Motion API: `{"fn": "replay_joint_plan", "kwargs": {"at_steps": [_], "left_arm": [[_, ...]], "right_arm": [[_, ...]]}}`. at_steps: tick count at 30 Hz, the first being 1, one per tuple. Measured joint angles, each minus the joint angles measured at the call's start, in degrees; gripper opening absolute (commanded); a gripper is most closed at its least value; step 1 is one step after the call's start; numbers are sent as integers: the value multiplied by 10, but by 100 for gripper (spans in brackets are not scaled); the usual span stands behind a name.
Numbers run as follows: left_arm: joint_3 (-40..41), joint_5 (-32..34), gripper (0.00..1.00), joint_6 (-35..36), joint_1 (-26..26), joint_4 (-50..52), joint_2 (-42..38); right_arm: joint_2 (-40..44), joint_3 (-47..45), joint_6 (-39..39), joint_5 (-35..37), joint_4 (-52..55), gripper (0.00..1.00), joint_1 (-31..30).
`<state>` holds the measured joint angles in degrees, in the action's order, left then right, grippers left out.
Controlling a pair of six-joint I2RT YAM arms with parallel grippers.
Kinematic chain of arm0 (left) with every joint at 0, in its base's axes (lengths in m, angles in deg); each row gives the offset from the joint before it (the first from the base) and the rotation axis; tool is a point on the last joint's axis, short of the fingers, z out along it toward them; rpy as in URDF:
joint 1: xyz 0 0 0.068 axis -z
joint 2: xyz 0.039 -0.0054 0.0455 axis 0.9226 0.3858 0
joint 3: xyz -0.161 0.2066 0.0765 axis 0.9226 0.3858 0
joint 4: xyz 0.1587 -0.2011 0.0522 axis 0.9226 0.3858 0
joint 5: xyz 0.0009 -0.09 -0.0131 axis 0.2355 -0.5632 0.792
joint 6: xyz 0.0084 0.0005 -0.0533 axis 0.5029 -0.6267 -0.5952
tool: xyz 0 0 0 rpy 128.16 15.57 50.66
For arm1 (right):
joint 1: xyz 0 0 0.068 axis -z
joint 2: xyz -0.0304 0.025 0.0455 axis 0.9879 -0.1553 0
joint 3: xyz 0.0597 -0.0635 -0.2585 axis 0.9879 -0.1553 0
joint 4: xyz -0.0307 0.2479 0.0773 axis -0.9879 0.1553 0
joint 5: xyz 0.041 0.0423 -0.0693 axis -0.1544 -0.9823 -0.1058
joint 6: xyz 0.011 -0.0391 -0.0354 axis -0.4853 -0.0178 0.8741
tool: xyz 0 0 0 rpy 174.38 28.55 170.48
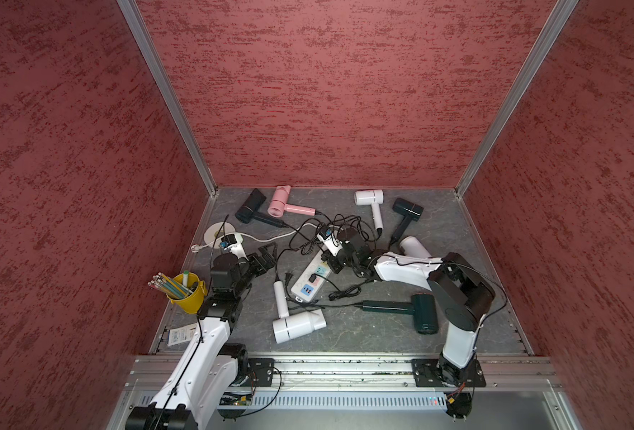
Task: Charge the blow dryers
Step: Insert the plug into the socket.
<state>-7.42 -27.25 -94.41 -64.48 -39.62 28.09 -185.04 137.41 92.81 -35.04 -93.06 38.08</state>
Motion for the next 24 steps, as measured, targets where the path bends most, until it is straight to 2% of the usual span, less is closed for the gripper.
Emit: {"fn": "replay_joint_plan", "kwargs": {"at_steps": [24], "left_arm": [[2,2,100,0,0,0,-12]], "right_arm": [[6,-5,2,-15,3,0,-1]]}}
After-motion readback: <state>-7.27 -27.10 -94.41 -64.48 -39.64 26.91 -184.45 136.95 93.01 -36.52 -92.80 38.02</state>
